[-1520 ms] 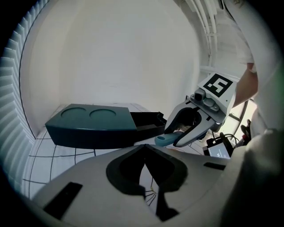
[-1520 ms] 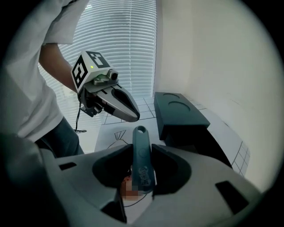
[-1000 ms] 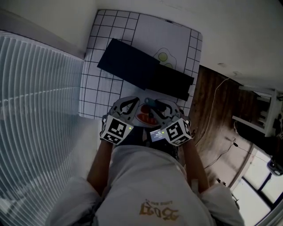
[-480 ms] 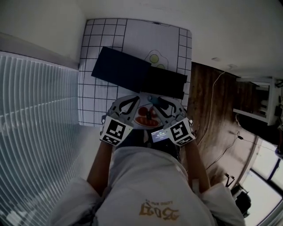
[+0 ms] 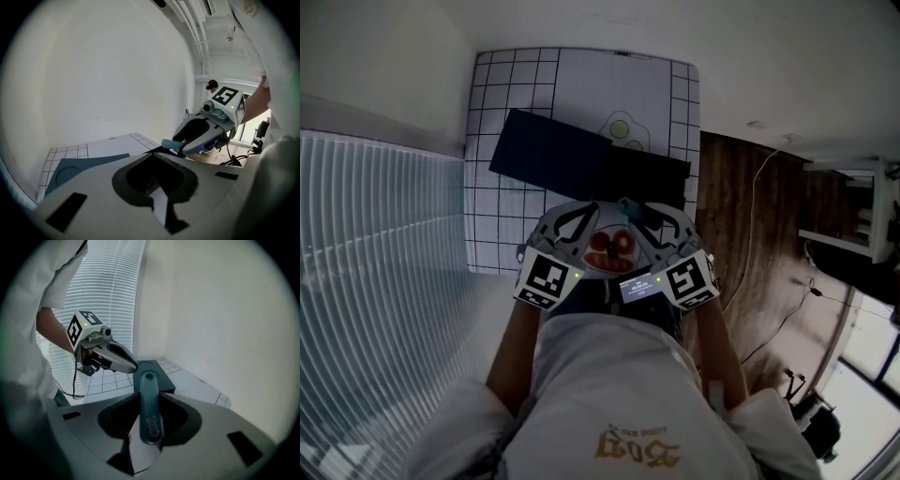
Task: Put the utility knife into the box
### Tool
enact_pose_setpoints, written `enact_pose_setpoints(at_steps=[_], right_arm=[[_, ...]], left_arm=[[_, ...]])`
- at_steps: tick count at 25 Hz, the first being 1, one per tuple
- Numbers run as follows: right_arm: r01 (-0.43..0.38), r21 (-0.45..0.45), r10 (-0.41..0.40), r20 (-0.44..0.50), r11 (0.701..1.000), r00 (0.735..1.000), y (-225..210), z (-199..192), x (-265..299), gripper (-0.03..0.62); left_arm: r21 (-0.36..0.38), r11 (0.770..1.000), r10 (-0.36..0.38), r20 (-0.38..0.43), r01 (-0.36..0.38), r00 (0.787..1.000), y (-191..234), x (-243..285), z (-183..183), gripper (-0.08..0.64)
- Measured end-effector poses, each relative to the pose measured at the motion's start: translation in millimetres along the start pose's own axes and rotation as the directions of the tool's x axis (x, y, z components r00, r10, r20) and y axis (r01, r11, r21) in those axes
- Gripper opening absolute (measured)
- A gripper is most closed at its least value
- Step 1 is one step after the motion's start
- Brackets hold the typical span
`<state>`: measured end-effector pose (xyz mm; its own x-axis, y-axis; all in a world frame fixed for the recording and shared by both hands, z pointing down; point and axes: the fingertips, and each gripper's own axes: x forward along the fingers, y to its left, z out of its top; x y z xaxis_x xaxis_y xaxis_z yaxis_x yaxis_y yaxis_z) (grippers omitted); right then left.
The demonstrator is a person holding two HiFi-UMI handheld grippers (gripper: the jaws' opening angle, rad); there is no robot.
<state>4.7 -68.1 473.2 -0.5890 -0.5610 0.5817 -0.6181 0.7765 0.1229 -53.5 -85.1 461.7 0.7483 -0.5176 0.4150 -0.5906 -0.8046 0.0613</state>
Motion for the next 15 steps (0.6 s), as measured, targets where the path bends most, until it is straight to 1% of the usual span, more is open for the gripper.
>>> enact_pose_setpoints(at_steps=[7,10,15], right_arm=[[0.013,0.014,-0.013,0.012,1.0,1.0,-19,-4,0,0.138],[0.012,0.002,-0.012,0.0,1.0,1.0,-26,-9,1,0.138],[0.017,0.012,-0.017,0.002,1.0,1.0,-40,-13,4,0.138]], left_arm=[[0.013,1.0,0.005,0.0,-0.005,1.0,4,13,10,0.008],[0.013,1.0,0.012,-0.001,-0.012,1.0,6,17,12,0.008],[0.017,1.0,0.01,-0.012,-0.01,1.0,8,28,12,0.008]])
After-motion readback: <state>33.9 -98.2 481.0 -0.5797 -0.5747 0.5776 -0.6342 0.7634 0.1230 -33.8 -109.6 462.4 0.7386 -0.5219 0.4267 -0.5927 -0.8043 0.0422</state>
